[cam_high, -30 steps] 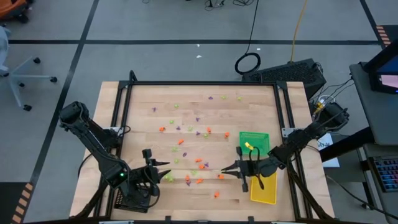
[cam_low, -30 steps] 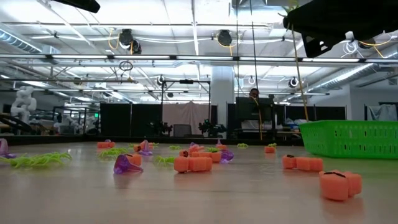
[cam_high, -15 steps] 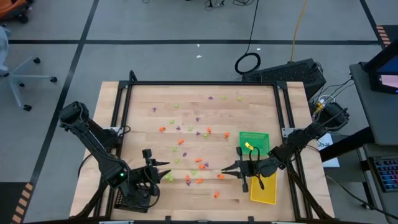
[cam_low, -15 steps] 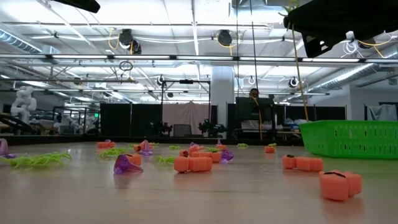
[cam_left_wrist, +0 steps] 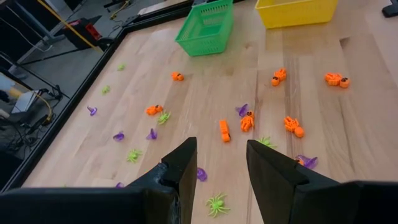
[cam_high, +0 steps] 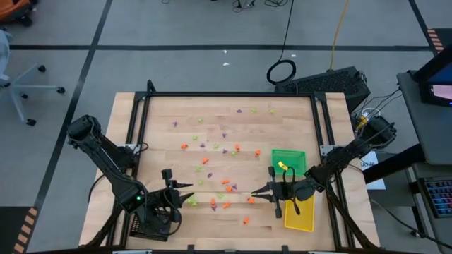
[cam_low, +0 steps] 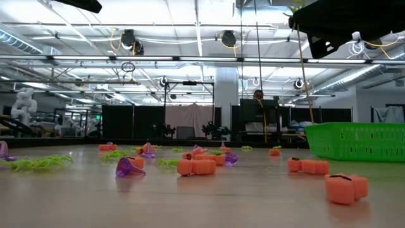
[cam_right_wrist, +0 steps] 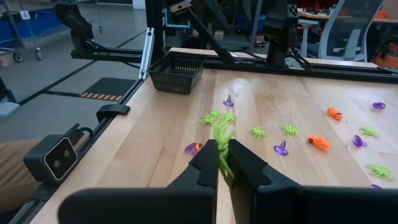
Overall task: Sort Halloween decoration
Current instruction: Put the green spider toy into the yellow bin
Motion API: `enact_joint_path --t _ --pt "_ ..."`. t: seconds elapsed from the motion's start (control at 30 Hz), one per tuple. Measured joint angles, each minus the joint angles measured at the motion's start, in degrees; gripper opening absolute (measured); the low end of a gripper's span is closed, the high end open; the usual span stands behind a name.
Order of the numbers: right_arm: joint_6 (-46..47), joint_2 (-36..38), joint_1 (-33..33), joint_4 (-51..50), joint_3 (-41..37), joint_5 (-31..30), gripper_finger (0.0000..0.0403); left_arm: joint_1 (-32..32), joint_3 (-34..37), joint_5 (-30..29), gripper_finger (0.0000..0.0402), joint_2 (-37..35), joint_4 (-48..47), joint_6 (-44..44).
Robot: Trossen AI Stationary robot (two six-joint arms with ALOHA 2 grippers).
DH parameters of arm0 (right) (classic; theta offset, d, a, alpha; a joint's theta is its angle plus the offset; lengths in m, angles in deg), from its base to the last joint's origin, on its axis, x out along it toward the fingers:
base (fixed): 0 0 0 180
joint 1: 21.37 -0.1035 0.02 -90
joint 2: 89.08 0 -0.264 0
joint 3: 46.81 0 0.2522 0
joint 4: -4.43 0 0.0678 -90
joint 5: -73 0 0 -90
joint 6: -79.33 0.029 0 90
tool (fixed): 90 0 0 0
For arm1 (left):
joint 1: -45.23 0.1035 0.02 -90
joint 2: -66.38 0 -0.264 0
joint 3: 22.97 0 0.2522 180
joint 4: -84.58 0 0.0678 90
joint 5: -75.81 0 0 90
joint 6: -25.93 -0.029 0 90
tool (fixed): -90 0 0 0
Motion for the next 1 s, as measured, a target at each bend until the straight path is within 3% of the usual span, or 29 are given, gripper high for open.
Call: enact_joint_path --t 0.83,1.0 --pt "0.13 0.04 0.0 -0.68 0.02 0.34 0.0004 0.0 0.0 0.0 0.0138 0.0 -0.02 0.02" --pt "1.39 4.16 -0.66 -5.24 0.11 1.95 0.0004 0.0 0.0 0.0 0.0138 0.0 0.0 0.02"
